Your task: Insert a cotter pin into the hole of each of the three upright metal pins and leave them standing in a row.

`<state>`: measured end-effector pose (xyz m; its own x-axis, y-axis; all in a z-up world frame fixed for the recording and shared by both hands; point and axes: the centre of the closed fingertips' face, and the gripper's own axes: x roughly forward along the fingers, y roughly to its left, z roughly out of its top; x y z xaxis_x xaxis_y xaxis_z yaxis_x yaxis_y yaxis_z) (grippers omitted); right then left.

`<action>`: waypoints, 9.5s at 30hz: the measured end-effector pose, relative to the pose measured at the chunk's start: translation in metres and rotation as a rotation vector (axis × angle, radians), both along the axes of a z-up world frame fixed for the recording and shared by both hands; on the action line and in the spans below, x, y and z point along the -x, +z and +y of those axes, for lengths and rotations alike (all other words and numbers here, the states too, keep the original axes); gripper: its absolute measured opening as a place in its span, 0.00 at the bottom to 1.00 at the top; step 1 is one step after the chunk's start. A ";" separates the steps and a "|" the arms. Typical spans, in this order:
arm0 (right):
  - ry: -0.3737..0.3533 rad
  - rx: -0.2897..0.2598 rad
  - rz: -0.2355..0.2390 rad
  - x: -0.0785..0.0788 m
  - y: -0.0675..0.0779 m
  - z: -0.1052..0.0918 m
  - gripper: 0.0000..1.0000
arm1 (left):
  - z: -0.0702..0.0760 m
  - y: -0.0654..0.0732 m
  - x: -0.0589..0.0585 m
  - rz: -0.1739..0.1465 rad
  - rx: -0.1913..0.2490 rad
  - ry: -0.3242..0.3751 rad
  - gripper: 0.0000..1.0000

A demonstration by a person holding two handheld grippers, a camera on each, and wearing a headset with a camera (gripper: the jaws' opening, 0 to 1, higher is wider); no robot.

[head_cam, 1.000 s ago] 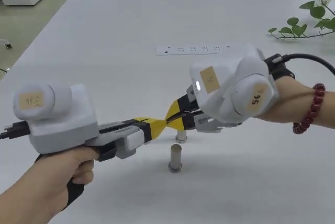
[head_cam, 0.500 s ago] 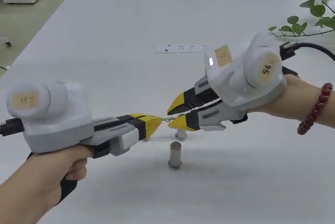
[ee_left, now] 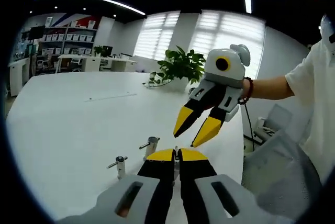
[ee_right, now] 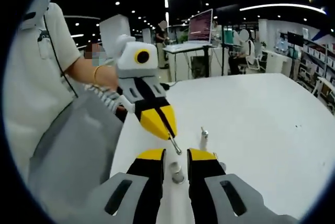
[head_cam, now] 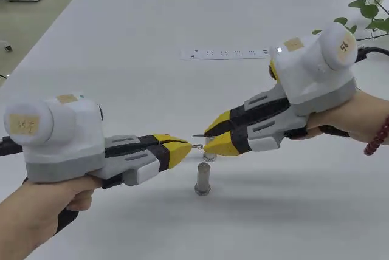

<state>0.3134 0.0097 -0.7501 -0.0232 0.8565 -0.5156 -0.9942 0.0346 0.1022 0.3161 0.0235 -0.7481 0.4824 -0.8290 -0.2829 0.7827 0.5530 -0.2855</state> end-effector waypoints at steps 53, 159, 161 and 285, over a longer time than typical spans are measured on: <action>0.190 -0.035 0.091 0.058 -0.016 -0.004 0.04 | -0.027 0.000 0.047 -0.063 -0.013 -0.266 0.01; 0.251 0.380 -0.210 0.003 -0.074 -0.020 0.03 | -0.026 -0.070 -0.002 -0.072 -0.211 -0.029 0.12; 0.251 0.380 -0.211 0.003 -0.073 -0.019 0.03 | -0.026 -0.070 -0.002 -0.066 -0.205 -0.025 0.12; 0.016 0.221 -0.084 0.004 -0.073 0.015 0.16 | 0.010 -0.054 0.017 -0.030 -0.164 0.008 0.47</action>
<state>0.3093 0.0245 -0.8232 0.0146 0.7222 -0.6915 -0.9995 0.0309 0.0113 0.2990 0.0337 -0.8022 0.4988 -0.7692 -0.3994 0.7850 0.5963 -0.1682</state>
